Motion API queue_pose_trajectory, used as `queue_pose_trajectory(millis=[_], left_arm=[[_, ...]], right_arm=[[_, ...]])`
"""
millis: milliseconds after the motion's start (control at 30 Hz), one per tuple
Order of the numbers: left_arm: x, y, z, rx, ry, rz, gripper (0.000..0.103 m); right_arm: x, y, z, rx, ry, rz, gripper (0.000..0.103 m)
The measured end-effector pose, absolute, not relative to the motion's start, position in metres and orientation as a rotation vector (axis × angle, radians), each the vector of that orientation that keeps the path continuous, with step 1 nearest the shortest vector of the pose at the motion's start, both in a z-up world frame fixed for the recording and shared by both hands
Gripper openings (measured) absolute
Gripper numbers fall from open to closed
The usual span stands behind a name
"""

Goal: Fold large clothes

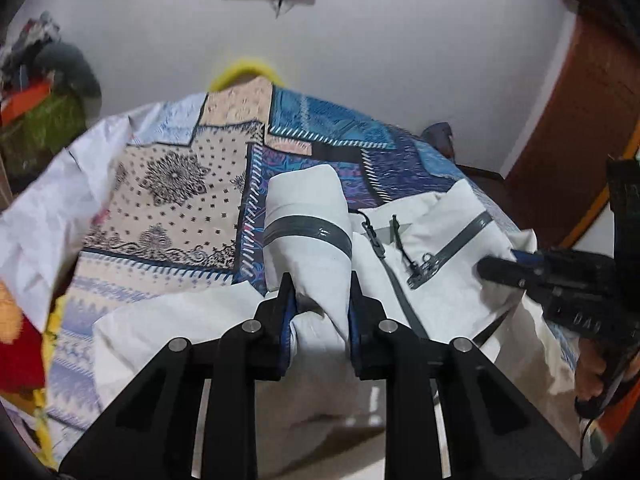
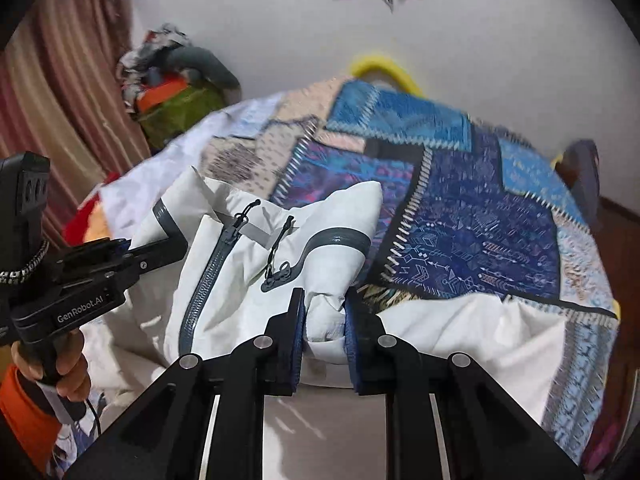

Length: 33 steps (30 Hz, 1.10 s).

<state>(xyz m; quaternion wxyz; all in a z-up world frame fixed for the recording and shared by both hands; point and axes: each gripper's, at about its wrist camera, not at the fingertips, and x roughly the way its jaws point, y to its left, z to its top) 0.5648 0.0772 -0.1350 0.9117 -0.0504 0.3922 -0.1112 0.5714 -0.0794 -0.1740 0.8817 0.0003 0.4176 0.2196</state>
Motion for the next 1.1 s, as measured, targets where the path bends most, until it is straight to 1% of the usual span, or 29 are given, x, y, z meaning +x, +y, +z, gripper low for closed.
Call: queue_pose_trajectory(millis=[200, 367, 533, 667, 833, 867, 967, 1100], left_arm=[[0.506, 0.075, -0.119, -0.048, 0.783, -0.257, 0.022], [0.46, 0.066, -0.126, -0.036, 0.828, -0.288, 0.025], [0.426, 0.056, -0.154, 0.01, 0.918, -0.273, 0.03], [0.393, 0.045, -0.19, 0.092, 1.004, -0.277, 0.033], [0.358, 0.038, -0.233, 0.181, 1.098, -0.252, 0.045], [0.352, 0.039, -0.24, 0.191, 1.114, -0.248, 0.045], [0.334, 0.046, -0.248, 0.204, 1.145, -0.247, 0.045], [0.312, 0.063, -0.227, 0.171, 1.121, -0.272, 0.045]], right_arm=[[0.508, -0.098, -0.146, 0.092, 0.826, 0.513, 0.015], [0.46, -0.106, -0.141, 0.095, 0.827, 0.514, 0.015], [0.411, -0.111, -0.164, 0.056, 0.859, 0.484, 0.015], [0.382, -0.114, -0.196, 0.052, 0.928, 0.474, 0.015], [0.35, -0.116, -0.226, 0.006, 0.998, 0.46, 0.016], [0.343, -0.117, -0.23, -0.007, 1.006, 0.468, 0.016], [0.329, -0.12, -0.236, -0.032, 1.064, 0.492, 0.016], [0.31, -0.128, -0.231, -0.065, 1.121, 0.526, 0.016]])
